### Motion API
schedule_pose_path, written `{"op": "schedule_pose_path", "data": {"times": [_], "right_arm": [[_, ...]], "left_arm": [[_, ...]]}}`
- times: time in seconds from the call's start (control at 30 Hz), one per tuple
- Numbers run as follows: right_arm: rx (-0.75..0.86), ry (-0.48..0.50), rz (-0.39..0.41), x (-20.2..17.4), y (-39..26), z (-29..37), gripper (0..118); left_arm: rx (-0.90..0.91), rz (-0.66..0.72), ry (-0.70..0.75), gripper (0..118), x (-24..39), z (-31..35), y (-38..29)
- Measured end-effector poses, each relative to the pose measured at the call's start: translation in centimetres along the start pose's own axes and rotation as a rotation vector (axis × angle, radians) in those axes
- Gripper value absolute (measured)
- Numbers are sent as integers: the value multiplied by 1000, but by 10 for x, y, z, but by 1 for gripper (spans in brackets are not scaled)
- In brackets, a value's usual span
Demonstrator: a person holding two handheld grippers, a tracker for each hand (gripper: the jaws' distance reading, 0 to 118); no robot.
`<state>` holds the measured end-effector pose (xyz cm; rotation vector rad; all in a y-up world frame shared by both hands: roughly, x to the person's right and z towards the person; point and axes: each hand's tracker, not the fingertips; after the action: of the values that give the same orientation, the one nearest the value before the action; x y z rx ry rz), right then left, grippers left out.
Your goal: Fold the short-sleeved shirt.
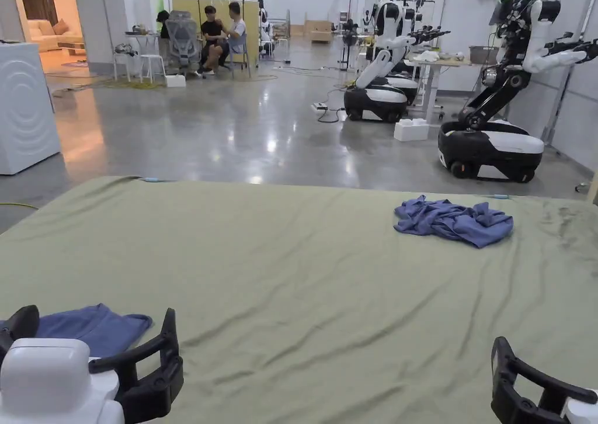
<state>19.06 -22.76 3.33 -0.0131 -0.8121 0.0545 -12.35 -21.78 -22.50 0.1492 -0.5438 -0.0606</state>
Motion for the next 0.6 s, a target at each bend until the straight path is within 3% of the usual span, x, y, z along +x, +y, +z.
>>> {"op": "schedule_pose_path", "data": {"times": [0.2,0.6], "right_arm": [[-7,24,-5,-4,-4,4,118],[19,49,8,-12,-2,2,118]], "left_arm": [[-10,30,-6,118,-1,2,-4],[0,-36,-47,118,11,5,-3]]}}
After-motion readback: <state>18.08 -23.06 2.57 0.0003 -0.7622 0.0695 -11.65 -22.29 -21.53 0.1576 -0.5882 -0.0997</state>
